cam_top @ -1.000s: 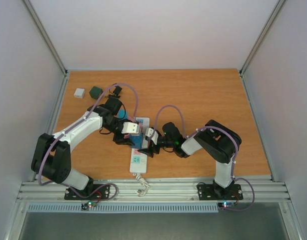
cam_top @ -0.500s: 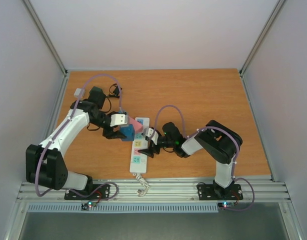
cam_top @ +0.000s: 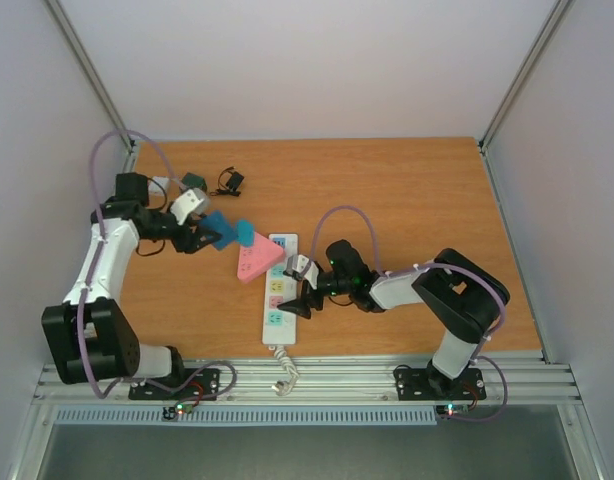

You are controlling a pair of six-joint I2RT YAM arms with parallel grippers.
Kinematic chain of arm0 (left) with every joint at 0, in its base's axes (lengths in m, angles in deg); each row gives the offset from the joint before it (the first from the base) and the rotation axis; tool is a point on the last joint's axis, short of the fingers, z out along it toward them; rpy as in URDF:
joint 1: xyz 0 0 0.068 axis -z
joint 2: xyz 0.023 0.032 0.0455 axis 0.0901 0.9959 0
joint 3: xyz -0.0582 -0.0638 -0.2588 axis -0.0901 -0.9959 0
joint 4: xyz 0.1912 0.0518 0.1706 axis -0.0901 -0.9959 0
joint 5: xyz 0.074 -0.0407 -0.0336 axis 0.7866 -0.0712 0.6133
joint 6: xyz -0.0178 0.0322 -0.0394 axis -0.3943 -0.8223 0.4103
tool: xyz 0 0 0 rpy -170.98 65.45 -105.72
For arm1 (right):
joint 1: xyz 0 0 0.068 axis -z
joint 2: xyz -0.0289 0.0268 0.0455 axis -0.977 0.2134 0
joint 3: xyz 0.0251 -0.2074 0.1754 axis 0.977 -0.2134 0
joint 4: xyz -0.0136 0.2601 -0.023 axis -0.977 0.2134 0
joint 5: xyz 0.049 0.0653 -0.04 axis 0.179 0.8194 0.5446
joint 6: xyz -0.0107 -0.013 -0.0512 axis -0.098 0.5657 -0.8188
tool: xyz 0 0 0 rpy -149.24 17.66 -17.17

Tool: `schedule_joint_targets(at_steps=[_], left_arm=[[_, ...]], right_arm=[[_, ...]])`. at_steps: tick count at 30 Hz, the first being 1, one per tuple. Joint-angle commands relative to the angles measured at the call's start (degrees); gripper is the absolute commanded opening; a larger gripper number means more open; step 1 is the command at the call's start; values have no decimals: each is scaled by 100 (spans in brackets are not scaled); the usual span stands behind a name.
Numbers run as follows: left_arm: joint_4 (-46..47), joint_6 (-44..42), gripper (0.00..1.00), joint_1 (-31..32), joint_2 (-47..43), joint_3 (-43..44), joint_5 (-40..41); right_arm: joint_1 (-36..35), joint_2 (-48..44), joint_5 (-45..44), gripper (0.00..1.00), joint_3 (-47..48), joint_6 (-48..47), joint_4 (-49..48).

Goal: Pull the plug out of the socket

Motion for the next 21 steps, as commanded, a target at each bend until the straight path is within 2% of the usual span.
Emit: schedule_joint_targets(at_steps=[1, 5, 9, 16, 21], left_arm=[[725, 1101, 25, -675, 288, 154, -528], [1072, 1775, 26, -1332, 714, 250, -741], [1595, 2416, 27, -1857, 1043, 240, -552], [1955, 2887, 28, -2154, 1701, 309, -34], [2236, 3128, 30, -2246, 2057, 369, 149]], right_arm=[[-51, -438, 222, 99, 228, 200, 374], [-51, -756, 221, 98, 287, 238, 661], [-51, -1131, 113, 99, 355, 277, 1084], [-49, -1703, -182, 99, 610, 498, 1738], [-50, -1987, -880, 98, 849, 737, 2002]])
